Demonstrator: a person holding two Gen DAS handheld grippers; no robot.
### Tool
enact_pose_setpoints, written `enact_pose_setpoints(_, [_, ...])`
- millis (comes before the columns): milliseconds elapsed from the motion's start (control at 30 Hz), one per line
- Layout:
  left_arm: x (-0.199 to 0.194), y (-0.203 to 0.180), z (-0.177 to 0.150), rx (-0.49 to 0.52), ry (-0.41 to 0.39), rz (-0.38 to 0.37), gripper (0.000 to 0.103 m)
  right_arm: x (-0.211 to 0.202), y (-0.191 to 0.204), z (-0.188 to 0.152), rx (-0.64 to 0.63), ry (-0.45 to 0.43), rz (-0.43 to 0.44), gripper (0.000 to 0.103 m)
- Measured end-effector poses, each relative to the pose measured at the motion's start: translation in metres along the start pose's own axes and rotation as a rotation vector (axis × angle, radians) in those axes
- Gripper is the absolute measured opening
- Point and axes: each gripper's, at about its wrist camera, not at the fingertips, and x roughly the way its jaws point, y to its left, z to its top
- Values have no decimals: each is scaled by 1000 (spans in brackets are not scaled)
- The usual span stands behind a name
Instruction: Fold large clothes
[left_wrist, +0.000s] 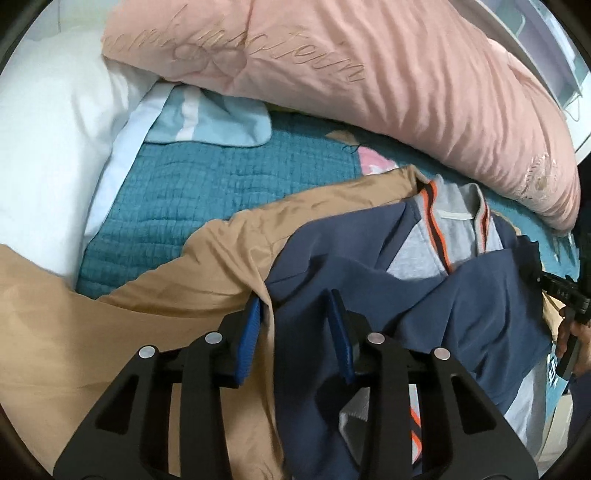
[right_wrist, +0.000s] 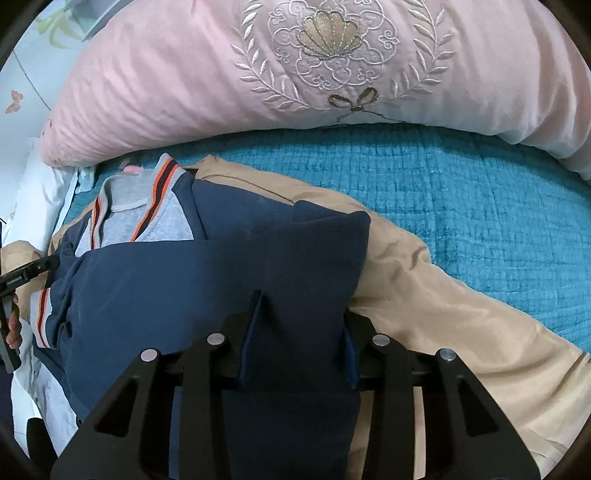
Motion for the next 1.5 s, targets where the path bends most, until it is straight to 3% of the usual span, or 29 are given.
enact_pose_setpoints(67, [-12, -9, -2, 56, -64, 40, 36, 0, 1, 0, -2, 0, 1, 37])
enact_pose_setpoints(133, [-12, -20, -6, 133, -63, 92, 36, 0, 1, 0, -6, 2, -2, 37])
enact_pose_setpoints(200, [-19, -20, -9, 125, -103, 109, 36, 5, 6, 1, -5, 1, -4, 37])
enact_pose_setpoints(267, [-28, -19, -11, 104, -121, 45, 36, 6, 7, 1, -4, -1, -3, 37])
enact_pose_setpoints(333, [-32, -24, -13, 121, -143, 37, 36, 7, 7, 1, 0, -2, -1, 38])
enact_pose_setpoints(400, [-23, -25, -12, 137, -94, 19, 37, 7, 9, 1, -6, -1, -3, 38])
enact_pose_setpoints(500, [-5, -19, -12, 121, -27, 71, 38, 7, 8, 0, -4, -2, 0, 38])
enact_pose_setpoints(533, [-1, -15, -12, 91, -8, 45, 38, 6, 7, 0, -3, -3, 1, 38])
enact_pose_setpoints(767, [15, 3, -9, 6, 43, -29, 37, 5, 5, -2, -2, -8, 1, 38])
enact_pose_setpoints(967, [23, 3, 1, -6, 122, -10, 37, 4, 6, -2, -7, -6, -2, 38])
enact_pose_setpoints(1233, [23, 8, -1, -9, 130, -47, 36, 6, 8, -1, -11, -4, -6, 38])
enact_pose_setpoints(1367, [16, 6, -4, 19, 93, -78, 22, 5, 8, -3, -9, -20, -2, 36])
enact_pose_setpoints(1500, [11, -5, -8, 70, 71, -53, 19, 1, 10, -5, -22, -43, -5, 26])
